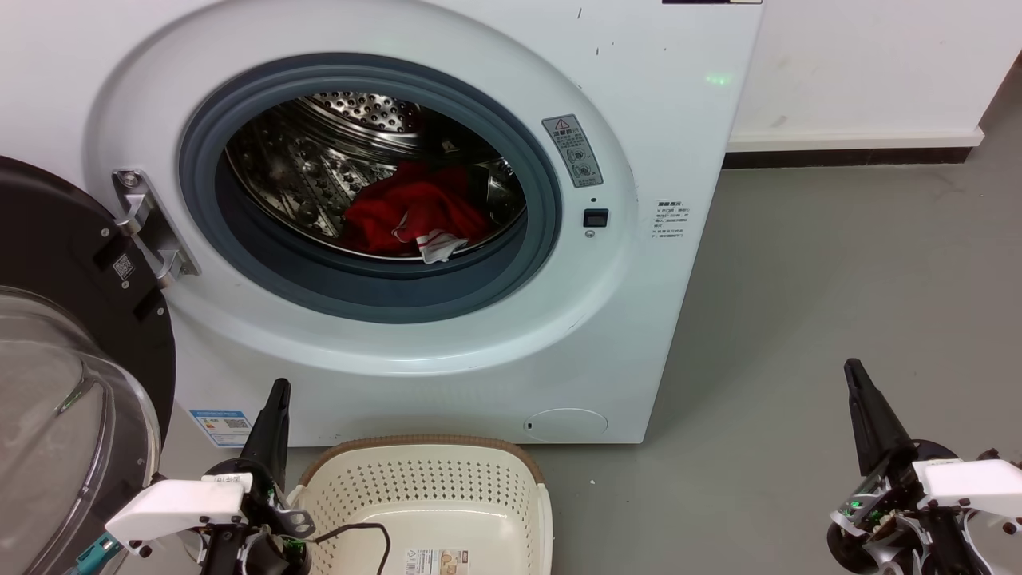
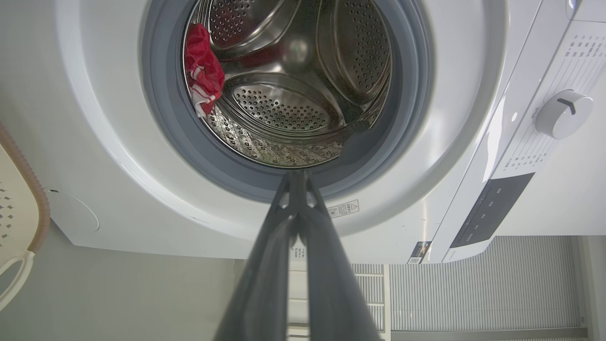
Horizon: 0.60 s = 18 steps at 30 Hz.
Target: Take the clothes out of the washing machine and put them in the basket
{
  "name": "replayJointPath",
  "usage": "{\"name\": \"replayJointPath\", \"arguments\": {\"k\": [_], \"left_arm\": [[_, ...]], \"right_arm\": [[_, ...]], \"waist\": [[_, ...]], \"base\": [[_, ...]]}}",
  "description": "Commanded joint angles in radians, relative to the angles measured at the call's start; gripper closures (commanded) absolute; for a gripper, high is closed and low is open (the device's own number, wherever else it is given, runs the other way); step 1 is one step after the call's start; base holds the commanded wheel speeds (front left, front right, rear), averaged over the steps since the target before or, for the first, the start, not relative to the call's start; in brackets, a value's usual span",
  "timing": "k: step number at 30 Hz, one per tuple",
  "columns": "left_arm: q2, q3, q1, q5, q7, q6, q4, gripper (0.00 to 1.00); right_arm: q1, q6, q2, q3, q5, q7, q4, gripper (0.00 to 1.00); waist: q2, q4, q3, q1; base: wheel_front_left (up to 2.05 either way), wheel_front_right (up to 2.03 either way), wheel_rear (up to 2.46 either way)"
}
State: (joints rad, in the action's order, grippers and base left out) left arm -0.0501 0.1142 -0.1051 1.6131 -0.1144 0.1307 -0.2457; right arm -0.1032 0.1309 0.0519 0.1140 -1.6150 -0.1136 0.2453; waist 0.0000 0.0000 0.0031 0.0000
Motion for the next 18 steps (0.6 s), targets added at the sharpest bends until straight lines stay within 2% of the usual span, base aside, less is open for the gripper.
{"name": "replayJointPath", "arguments": {"k": [1,18], "left_arm": [[0.002,0.002,-0.008,0.000,-0.001,0.003,0.000,1.00],[0.002,0.002,-0.008,0.000,-0.001,0.003,0.000,1.00]], "right_arm": [[-0.012,0.000,-0.002,0.000,0.004,0.000,0.001,1.00],[-0.012,0.000,-0.002,0.000,0.004,0.000,0.001,1.00]], "waist": [[0.0000,0.000,0.000,0.0000],[0.0000,0.000,0.000,0.0000]], "base": [[0.00,0.00,0.00],[0.00,0.00,0.00]]}}
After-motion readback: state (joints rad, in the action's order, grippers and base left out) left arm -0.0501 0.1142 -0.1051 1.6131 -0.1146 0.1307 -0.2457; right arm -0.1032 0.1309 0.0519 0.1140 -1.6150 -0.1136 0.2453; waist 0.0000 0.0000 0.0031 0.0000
